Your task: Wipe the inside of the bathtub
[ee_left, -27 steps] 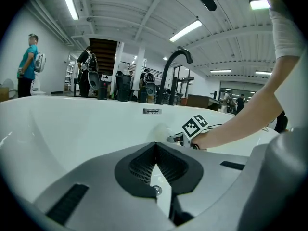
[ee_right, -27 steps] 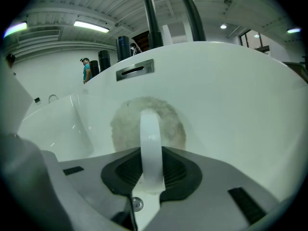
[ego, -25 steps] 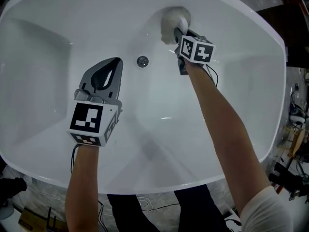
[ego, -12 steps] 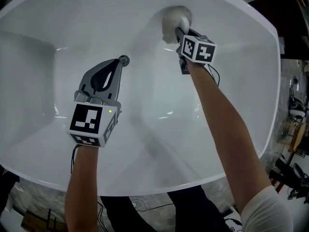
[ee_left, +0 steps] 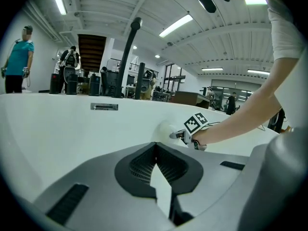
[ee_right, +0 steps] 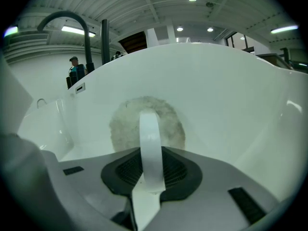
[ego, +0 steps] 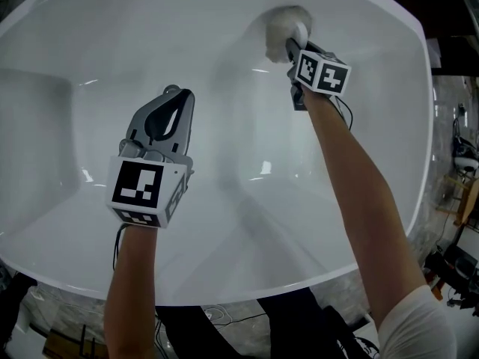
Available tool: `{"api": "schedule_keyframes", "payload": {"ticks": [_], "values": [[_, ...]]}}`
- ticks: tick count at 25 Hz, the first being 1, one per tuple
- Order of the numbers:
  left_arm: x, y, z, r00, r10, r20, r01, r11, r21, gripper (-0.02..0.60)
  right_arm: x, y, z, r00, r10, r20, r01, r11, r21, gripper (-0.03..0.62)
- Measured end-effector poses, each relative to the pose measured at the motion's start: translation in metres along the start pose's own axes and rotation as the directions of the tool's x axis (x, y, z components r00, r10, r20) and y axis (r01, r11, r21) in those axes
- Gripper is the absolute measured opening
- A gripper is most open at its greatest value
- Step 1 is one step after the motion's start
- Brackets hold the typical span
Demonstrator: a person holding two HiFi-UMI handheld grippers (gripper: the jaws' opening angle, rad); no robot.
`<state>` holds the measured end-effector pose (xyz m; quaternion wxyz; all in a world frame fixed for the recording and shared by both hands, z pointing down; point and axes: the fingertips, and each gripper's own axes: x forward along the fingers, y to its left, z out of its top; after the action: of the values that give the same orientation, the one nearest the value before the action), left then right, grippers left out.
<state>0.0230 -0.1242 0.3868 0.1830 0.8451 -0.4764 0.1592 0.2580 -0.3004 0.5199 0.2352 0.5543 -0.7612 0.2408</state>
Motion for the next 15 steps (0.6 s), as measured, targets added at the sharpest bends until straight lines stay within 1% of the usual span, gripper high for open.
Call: {"api": "schedule_keyframes", "payload": {"ticks": [7, 15], "values": [[0.029, -0.027, -0.006, 1.0, -0.009, -0.016, 0.009, 1.0, 0.007, 0.011, -0.006, -0.056, -0.01, 1.0, -0.023, 0.004, 0.023, 1.0, 0.021, 0.098], [0.063, -0.065, -0.007, 0.999, -0.04, -0.025, 0.04, 0.999, 0.015, 0.011, -0.024, -0.134, -0.025, 0.996, -0.088, 0.011, 0.087, 0.993, 0.078, 0.098]]}}
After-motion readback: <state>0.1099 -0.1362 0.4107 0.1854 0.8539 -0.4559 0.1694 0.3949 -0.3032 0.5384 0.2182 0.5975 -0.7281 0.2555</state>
